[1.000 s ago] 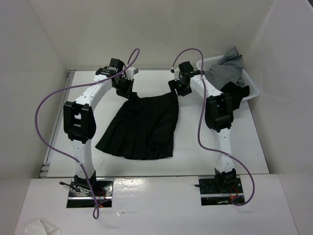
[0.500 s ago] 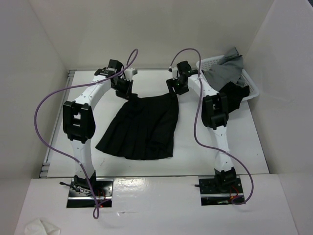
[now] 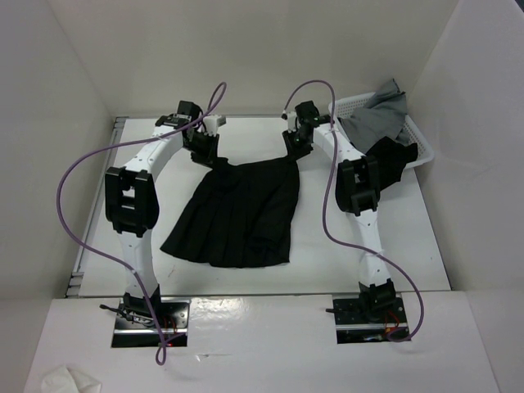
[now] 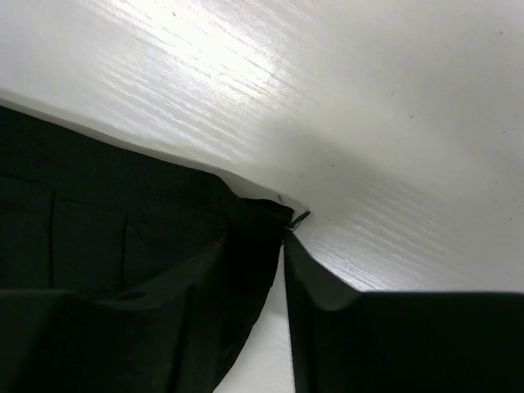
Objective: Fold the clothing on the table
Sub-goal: Flatten the skirt out
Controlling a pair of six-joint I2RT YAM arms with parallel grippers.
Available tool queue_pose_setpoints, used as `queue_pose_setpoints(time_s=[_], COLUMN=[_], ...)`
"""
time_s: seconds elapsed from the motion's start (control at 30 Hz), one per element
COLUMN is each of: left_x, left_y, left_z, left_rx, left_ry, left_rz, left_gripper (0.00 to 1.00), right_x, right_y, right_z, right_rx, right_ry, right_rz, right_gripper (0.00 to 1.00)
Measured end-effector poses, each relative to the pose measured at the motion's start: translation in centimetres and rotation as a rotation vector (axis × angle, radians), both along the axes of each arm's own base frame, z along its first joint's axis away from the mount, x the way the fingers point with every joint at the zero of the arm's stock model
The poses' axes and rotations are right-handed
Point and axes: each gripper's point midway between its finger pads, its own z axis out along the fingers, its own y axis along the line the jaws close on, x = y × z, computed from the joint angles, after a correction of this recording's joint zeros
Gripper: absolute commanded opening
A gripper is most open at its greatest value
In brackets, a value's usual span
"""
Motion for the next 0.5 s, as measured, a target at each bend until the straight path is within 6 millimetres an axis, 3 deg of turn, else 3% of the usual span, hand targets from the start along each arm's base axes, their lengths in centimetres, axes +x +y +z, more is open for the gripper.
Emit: queue_pose_setpoints(time_s=[0.2,0.5], left_x=[0.1,0.1], left_y=[0.1,0.4], left_z=[-0.2,-0.5], left_rx=[-0.015,-0.050], left_ry=[0.000,0.019], left_rz=[0.001,0.002], left_gripper=[0.00,0.00], right_x=[-0.7,-2.8], right_y=[-0.1,-0.8], right_z=[-0.8,-0.6], right_rx=[0.000,-0.016], right_ry=[0.019,0.046], right_rz=[0.006,0.011], right_gripper=[0.00,0.00])
